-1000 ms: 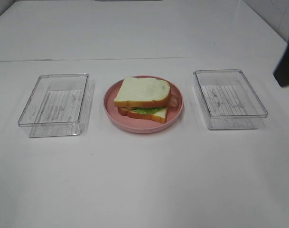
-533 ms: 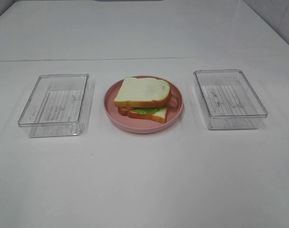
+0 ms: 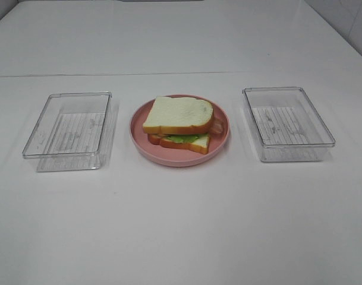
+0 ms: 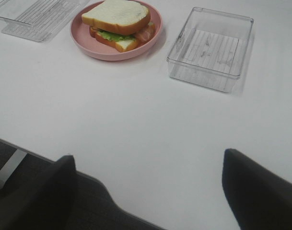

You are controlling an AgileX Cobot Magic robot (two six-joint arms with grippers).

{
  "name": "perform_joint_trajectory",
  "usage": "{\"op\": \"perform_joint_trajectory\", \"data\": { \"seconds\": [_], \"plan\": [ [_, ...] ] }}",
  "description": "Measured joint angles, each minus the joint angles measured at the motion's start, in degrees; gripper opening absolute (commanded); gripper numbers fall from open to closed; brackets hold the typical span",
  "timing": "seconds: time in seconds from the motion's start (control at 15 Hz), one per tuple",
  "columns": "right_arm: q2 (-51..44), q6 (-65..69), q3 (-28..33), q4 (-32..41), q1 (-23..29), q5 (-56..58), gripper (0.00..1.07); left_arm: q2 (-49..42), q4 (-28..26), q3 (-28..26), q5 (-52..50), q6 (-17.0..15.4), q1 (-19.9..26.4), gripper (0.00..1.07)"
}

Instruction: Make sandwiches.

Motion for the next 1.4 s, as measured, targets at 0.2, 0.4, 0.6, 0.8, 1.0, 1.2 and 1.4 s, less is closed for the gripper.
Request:
{"op": "perform_joint_trajectory", "data": {
  "seconds": [0.2,0.4,0.6,0.8,1.0,1.2,1.4],
  "plan": [
    [-0.1,-0.1,0.0,0.1,0.0,-0.1,0.78,0.0,0.0,0.0,0.0,0.0,0.0,0.65],
    [0.1,-0.1,0.0,0.1,0.0,-0.1,0.78,0.0,0.0,0.0,0.0,0.0,0.0,0.65],
    [0.1,-0.1,0.0,0.3,-0.7,-0.1,0.78,0.0,0.0,0.0,0.0,0.0,0.3,0.65],
    [0.1,-0.1,0.0,1.1,-10.8,-0.1,0.78,0.0,0.1,0.0,0.0,0.1,8.9,0.65],
    [0.1,-0.1,0.0,1.2,-17.8,-0.1,0.78,0.0,0.1,0.0,0.0,0.2,15.9,0.65],
    [-0.3,-0.1,0.0,1.4,-18.2,-0.1,0.78,0.0,0.1,0.0,0.0,0.2,16.9,0.65],
    [-1.9,-0.1,0.0,1.4,-18.2,-0.1,0.78,0.0,0.1,0.0,0.0,0.2,16.9,0.65]
  ]
}}
